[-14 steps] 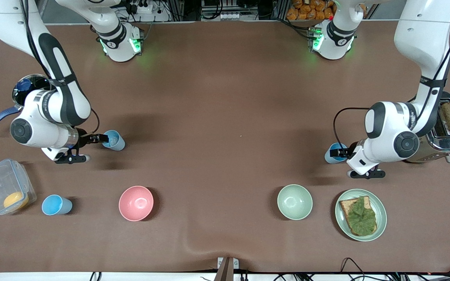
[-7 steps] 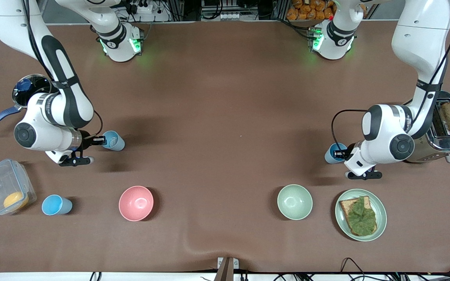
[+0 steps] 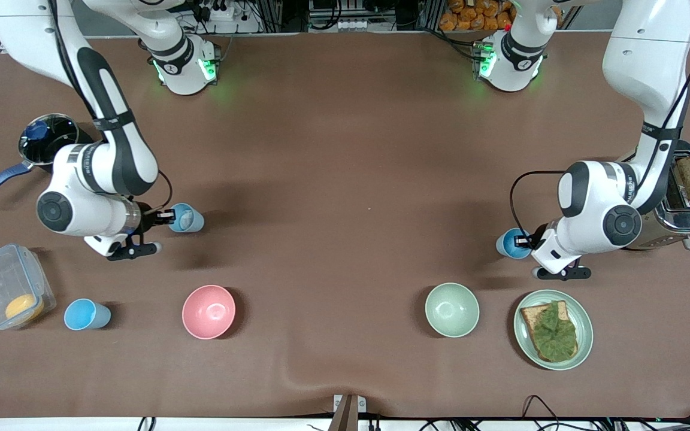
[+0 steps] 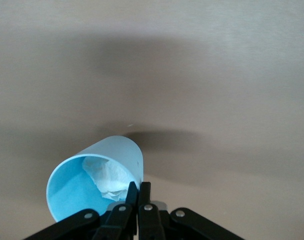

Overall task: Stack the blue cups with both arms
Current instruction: 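Carry both cups to the table middle, right gripper setting its cup down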

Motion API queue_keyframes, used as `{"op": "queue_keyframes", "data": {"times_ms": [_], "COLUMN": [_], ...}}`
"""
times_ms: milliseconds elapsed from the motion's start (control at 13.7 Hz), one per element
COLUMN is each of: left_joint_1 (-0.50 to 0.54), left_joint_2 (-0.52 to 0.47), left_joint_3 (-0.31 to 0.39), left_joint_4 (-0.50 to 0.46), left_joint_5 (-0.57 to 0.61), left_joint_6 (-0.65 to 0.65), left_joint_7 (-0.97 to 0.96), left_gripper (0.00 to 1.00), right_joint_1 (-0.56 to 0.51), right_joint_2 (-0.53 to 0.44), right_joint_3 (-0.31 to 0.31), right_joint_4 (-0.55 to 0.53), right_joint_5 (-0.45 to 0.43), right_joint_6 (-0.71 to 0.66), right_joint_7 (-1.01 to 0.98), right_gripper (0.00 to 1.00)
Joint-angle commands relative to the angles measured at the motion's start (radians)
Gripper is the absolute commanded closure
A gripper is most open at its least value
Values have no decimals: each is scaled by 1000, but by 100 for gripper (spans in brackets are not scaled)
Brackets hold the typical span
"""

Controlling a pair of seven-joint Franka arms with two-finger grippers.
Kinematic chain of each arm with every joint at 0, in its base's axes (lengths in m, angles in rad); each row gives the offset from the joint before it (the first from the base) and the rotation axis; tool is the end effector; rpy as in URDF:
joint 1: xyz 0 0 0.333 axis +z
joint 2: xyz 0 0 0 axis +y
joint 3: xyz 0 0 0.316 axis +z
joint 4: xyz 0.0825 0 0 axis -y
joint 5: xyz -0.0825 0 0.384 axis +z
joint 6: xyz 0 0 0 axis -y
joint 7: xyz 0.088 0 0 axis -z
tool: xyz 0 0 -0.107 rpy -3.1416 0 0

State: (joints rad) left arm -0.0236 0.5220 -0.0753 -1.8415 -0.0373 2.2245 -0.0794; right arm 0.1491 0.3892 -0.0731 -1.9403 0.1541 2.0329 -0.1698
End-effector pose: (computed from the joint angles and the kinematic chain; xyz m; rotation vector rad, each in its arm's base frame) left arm 0.6269 -0.0608 0.2329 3.0800 0.0195 -0.2210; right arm 0.5826 0.0543 0.2625 -2.9889 -0.2364 0.4367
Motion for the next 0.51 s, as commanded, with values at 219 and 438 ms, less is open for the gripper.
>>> {"op": "queue_keyframes", "data": {"times_ms": [219, 438], "left_joint_1": [7, 11], "left_joint_2": [-57, -59], "left_joint_3": [-1, -3], "left_joint_4": [11, 16], "left_joint_5": [-22, -24], "left_joint_6": [-3, -3], "left_joint_7": [6, 9], "left_gripper": [100, 100], "right_joint_1": [238, 386], "right_joint_2": [0, 26], "right_joint_3": [-2, -4], "right_joint_4": [196, 210], "right_joint_5": [18, 111], "right_joint_6": [-131, -54], "right_joint_7": [312, 494], "right_gripper": [100, 100]}}
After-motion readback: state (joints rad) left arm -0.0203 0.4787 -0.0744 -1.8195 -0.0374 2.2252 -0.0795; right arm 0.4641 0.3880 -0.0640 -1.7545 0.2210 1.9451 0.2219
